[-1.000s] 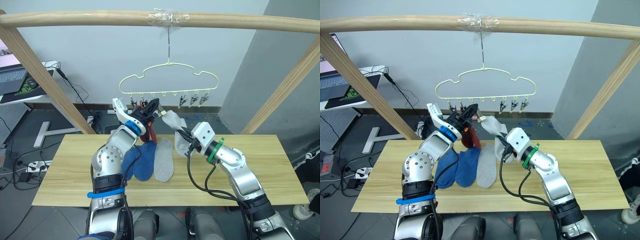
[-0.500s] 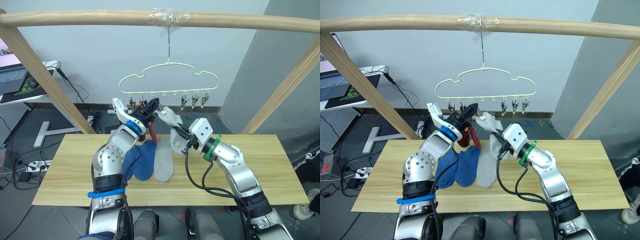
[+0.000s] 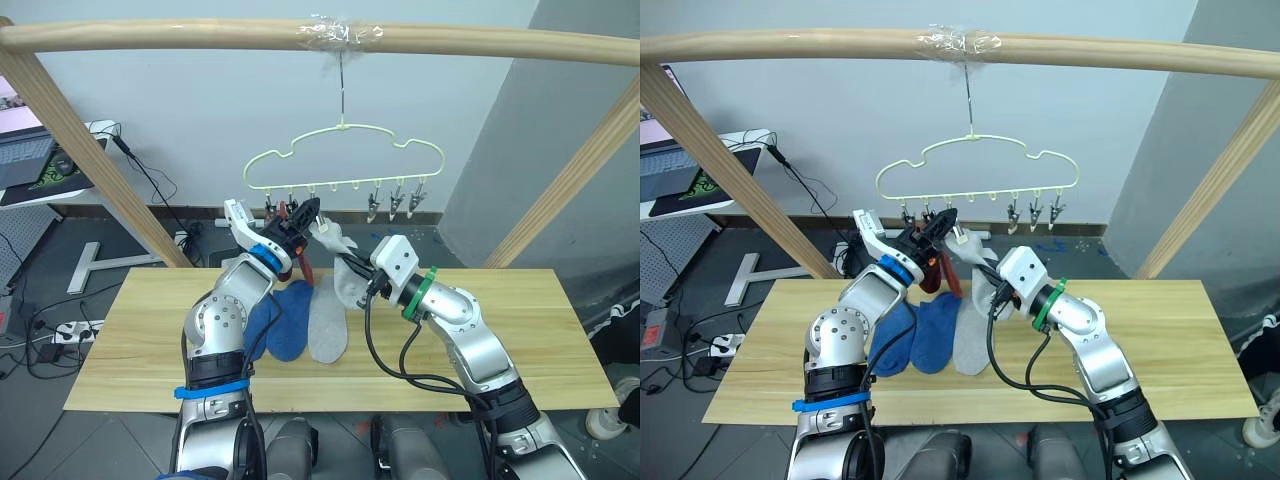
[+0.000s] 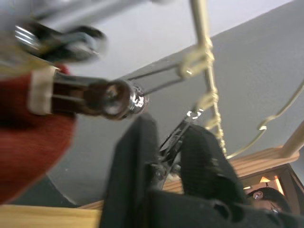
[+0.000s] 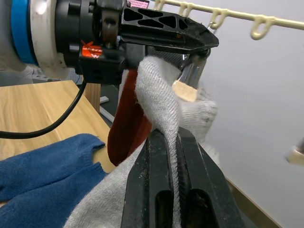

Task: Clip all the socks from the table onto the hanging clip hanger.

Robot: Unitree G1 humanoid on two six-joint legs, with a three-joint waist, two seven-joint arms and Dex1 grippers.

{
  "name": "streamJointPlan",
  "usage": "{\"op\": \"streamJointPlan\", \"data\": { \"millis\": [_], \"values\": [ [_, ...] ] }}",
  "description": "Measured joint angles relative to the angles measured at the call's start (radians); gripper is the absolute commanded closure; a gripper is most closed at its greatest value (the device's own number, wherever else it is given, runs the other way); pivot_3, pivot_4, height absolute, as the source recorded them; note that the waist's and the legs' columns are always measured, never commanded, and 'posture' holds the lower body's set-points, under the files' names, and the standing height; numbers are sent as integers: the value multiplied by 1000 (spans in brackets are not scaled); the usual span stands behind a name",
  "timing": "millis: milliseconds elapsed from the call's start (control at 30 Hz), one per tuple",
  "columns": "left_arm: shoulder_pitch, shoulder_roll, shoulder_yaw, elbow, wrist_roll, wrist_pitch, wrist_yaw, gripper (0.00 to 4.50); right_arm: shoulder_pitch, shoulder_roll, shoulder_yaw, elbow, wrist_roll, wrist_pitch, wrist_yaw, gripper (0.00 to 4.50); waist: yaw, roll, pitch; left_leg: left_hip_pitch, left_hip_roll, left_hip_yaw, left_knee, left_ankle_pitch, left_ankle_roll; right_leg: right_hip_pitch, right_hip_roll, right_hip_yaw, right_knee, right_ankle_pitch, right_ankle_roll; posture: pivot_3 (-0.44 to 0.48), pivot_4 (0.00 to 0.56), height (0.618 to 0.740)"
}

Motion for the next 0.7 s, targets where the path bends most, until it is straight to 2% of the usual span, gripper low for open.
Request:
{"op": "streamJointPlan", "data": {
  "millis": [233,333,500,700],
  "values": [
    [36,18,-3,-58,-46,55,0,56,-2,-5,-1,12,-1,5,-6,4500,0,0,0,0,0,0,0,0,0,0,0,0,0,1,-1,16,191,740],
    [66,50,0,-112,-87,103,2,24,-4,-4,-3,41,-2,11,-15,4500,-2,0,0,0,0,0,0,0,0,0,0,0,0,1,-1,14,197,740],
    [139,162,-7,-207,-117,184,-1,0,-12,29,-32,92,10,38,-46,3140,-2,0,0,0,0,0,-1,0,0,-1,0,0,1,1,-1,28,201,740],
    [183,221,-62,-280,-105,199,-33,0,-21,40,-42,90,78,100,-20,996,4,0,0,0,0,0,-1,0,0,0,0,0,0,1,-2,40,203,740]
  ]
}}
